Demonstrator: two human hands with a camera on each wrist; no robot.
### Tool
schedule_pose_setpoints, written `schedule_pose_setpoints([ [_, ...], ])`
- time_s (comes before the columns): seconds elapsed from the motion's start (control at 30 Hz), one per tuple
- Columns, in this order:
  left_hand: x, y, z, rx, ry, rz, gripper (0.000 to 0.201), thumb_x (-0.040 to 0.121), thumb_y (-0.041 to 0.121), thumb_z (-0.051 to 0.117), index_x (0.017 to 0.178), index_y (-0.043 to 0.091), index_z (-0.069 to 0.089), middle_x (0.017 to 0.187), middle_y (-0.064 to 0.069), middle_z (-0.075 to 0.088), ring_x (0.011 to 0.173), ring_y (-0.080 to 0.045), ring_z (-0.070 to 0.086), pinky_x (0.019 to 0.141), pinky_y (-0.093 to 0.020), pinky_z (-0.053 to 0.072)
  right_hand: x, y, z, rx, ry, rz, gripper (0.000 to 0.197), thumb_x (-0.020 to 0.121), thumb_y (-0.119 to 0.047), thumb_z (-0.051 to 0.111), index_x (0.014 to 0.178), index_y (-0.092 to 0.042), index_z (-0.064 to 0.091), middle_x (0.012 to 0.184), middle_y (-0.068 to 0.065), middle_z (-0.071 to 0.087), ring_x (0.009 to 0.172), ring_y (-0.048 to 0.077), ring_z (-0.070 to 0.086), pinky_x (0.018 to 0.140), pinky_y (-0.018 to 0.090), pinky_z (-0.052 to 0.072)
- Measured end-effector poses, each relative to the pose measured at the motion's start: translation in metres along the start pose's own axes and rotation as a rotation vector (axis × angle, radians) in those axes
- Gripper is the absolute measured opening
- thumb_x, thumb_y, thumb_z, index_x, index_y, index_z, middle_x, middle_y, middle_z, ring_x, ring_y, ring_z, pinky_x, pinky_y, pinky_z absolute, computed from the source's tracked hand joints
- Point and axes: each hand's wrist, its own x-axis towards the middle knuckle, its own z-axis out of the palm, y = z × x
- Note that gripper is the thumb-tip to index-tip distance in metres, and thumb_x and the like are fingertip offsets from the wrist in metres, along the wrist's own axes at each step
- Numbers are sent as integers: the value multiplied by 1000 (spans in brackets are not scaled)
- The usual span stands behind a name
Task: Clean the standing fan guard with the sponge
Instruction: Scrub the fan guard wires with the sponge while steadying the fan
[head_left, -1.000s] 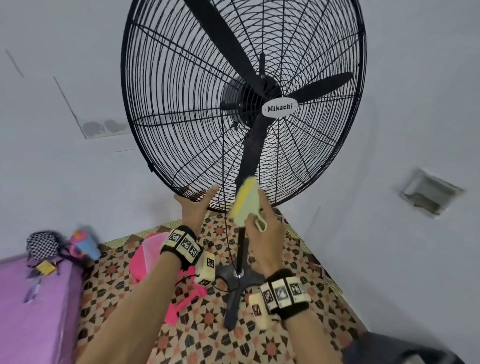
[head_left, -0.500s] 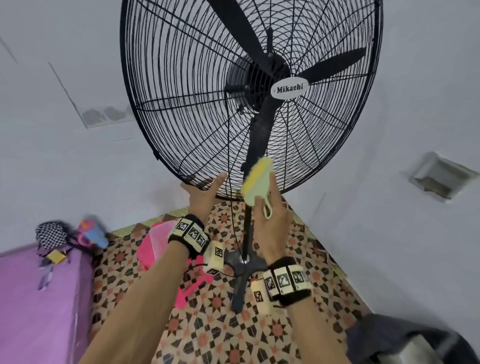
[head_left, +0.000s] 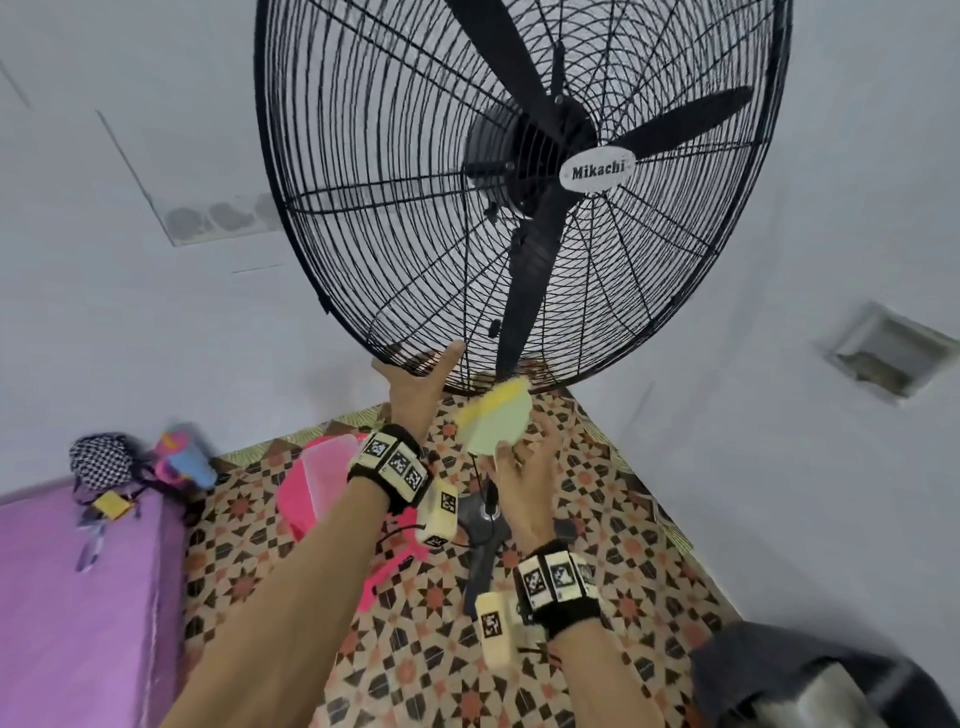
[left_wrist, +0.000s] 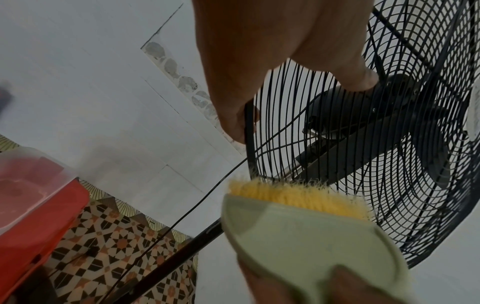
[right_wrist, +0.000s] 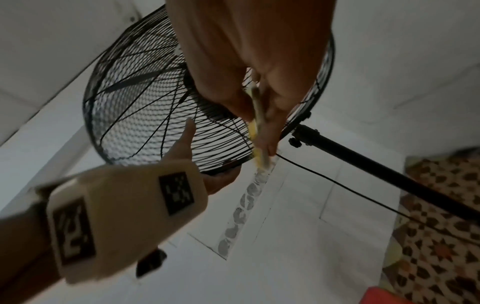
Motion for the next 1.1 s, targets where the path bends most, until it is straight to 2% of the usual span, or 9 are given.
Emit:
schedule_pose_setpoints([
  [0.1, 1, -2, -2, -6, -6, 7, 174, 43, 102, 67, 155, 18, -37, 171, -16, 19, 152, -34, 33, 124, -55, 31, 24, 27, 11, -174, -37, 175, 59, 87, -35, 74, 141, -37, 50, 117, -2, 72, 111, 25, 72, 98, 49, 57],
  [0.2, -1, -2, -3, -40, -20, 53, 174, 43, 99, 71, 157, 18, -34, 173, -12, 12, 155, -31, 27, 126, -54, 27, 56, 65, 24, -232, -62, 242, 41, 75, -53, 75, 101, -22, 73, 98, 9, 77, 95, 40, 72, 90, 62, 58],
  [0.3, 2, -4, -7, -124, -5, 154, 155, 52, 85, 84, 167, 23, 1, 170, -4, 29, 152, -22, 34, 126, -50, 29, 42, 25, 38, -362, -59, 200, 32, 91, -40, 70, 105, -10, 71, 104, 10, 75, 90, 28, 71, 87, 44, 60],
  [0.37, 6, -8, -10, -121, -1, 169, 131, 54, 79, 90, 159, 22, 35, 155, 2, 53, 141, -19, 51, 119, -52, 41, 36, 21, 37, -436, -19, 125, 33, 94, -44, 65, 100, -12, 71, 100, 6, 70, 87, 19, 66, 83, 32, 54],
  [0.47, 11, -13, -10, -100, -18, 157, 110, 56, 77, 90, 145, 26, 54, 140, 9, 66, 129, -16, 62, 110, -52, 50, 14, 18, 27, -364, 146, 33, 27, 98, -36, 65, 113, -13, 69, 105, 3, 72, 79, 4, 67, 69, 10, 51],
  [0.53, 10, -14, -11, -124, -21, 166, 101, 58, 75, 91, 141, 29, 57, 136, 11, 68, 126, -15, 64, 111, -51, 50, 1, 17, 23, -373, 218, -12, 27, 100, -24, 66, 121, -7, 69, 103, 2, 75, 79, 5, 67, 60, 4, 46],
  [0.77, 4, -9, -10, -171, -35, 167, 86, 62, 69, 93, 134, 32, 63, 130, 12, 71, 121, -16, 68, 99, -54, 57, 21, 0, 33, -518, 82, 42, 29, 102, -22, 63, 75, -15, 55, 72, -3, 56, 74, 20, 58, 50, 14, 32],
  [0.97, 6, -11, -8, -131, -22, 168, 98, 60, 73, 91, 143, 39, 53, 139, 15, 65, 124, -18, 66, 99, -53, 57, -8, -4, 18, -277, 229, -53, 10, 101, -14, 65, 109, -15, 69, 90, -7, 71, 66, -10, 64, 55, 4, 46],
  [1.1, 7, -13, -8, -97, -24, 177, 99, 60, 76, 89, 144, 39, 52, 140, 15, 64, 125, -18, 65, 102, -53, 56, 11, 2, 24, -426, 25, 88, 26, 101, -15, 62, 120, 1, 69, 110, 14, 75, 72, 8, 65, 48, 4, 42],
])
